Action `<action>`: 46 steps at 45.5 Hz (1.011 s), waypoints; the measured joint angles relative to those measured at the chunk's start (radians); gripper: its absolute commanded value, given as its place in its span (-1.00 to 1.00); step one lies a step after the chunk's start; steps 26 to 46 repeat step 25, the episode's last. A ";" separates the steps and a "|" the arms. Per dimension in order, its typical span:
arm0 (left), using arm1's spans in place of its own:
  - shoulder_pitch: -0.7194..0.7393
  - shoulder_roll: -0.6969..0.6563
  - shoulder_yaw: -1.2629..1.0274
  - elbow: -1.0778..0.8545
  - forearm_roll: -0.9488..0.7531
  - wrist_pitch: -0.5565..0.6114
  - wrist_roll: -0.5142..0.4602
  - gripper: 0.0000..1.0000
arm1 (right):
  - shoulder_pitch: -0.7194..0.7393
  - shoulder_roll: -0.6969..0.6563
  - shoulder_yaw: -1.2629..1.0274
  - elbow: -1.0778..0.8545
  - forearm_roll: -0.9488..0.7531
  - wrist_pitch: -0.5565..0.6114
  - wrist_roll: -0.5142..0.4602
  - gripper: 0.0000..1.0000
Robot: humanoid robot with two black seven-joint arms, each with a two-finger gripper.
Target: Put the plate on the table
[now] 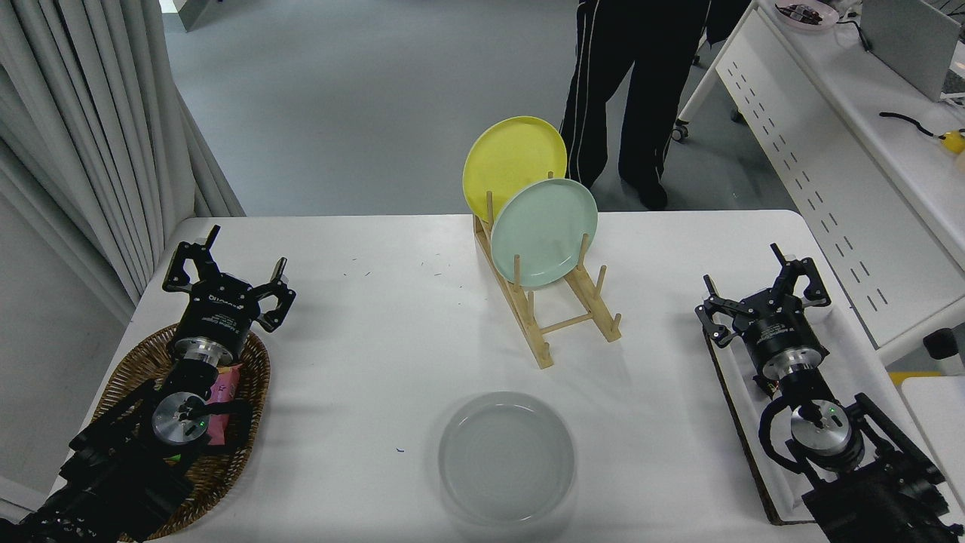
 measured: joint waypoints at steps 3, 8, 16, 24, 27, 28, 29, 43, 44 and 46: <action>0.000 0.000 0.000 0.000 0.000 0.000 0.000 1.00 | 0.005 0.001 -0.001 -0.007 0.000 0.002 0.000 1.00; 0.000 0.000 0.000 0.000 0.000 0.000 0.000 1.00 | 0.011 0.003 -0.003 -0.016 0.000 0.004 0.000 1.00; 0.000 0.000 0.000 0.000 0.000 0.000 0.000 1.00 | 0.017 0.004 -0.004 -0.023 0.000 0.012 0.000 1.00; 0.000 0.000 0.000 0.000 0.000 0.000 0.000 1.00 | 0.021 0.005 -0.006 -0.025 0.000 0.017 0.000 1.00; 0.000 0.000 0.000 0.000 0.000 0.000 0.000 1.00 | 0.021 0.005 -0.006 -0.026 0.000 0.018 0.000 1.00; 0.000 0.000 0.000 0.000 0.000 0.000 0.000 1.00 | 0.021 0.005 -0.006 -0.026 0.000 0.018 0.000 1.00; 0.000 0.000 0.000 0.000 0.000 0.000 0.000 1.00 | 0.021 0.005 -0.006 -0.026 0.000 0.018 0.000 1.00; 0.000 0.000 0.000 0.000 0.000 0.000 0.000 1.00 | 0.021 0.005 -0.006 -0.026 0.000 0.018 0.000 1.00; 0.000 0.000 0.000 0.000 0.000 0.000 0.000 1.00 | 0.021 0.005 -0.006 -0.026 0.000 0.018 0.000 1.00; 0.000 0.000 0.000 0.000 0.000 0.000 0.000 1.00 | 0.021 0.005 -0.006 -0.026 0.000 0.018 0.000 1.00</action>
